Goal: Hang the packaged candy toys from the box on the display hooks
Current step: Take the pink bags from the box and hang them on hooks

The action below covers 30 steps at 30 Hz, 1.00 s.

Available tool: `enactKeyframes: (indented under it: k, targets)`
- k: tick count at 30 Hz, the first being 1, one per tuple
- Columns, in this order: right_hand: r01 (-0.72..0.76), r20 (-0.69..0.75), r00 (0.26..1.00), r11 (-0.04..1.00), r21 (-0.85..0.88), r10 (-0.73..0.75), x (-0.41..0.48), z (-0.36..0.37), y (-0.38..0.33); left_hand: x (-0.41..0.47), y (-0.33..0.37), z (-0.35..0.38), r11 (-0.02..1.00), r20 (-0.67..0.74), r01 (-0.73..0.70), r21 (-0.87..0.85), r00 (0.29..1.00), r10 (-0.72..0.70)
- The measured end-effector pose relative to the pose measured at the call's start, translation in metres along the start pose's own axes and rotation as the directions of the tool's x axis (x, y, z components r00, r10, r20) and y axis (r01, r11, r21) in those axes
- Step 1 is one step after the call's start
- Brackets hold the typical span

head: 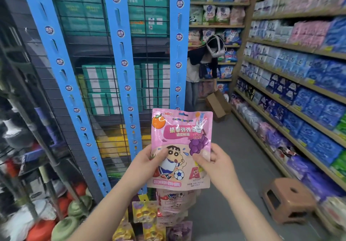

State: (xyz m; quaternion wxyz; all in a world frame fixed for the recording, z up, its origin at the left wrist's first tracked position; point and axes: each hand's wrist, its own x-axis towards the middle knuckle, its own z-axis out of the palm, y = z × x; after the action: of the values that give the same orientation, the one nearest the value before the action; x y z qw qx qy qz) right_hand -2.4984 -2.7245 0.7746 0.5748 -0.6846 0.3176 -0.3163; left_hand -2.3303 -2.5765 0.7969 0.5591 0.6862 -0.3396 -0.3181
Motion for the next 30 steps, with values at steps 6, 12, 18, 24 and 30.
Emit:
enactKeyframes:
  k: [6, 12, 18, 24, 30]
  targets:
    - [0.070, -0.032, 0.997, 0.998, -0.003, -0.070, 0.028, -0.001, -0.037, 0.026, 0.028, -0.007, 0.997, -0.077, -0.082, -0.007, 0.994, 0.081]
    - [0.069, -0.051, 0.996, 0.998, -0.002, -0.069, 0.045, 0.000, -0.056, 0.041, 0.040, -0.012, 0.995, -0.096, -0.103, 0.000, 0.990, 0.102]
    - [0.003, -0.020, 1.000, 1.000, -0.017, -0.003, 0.042, 0.003, -0.037, 0.041, 0.023, -0.010, 0.998, -0.075, -0.059, 0.020, 0.995, 0.060]
    - [-0.016, -0.007, 1.000, 0.999, -0.040, 0.016, 0.044, 0.003, -0.024, 0.042, 0.011, -0.007, 0.999, -0.067, -0.039, -0.001, 0.997, 0.039]
    - [0.030, -0.023, 0.999, 0.998, -0.047, -0.031, 0.052, 0.004, -0.024, 0.047, 0.015, -0.006, 0.998, -0.080, -0.048, -0.038, 0.996, 0.045]
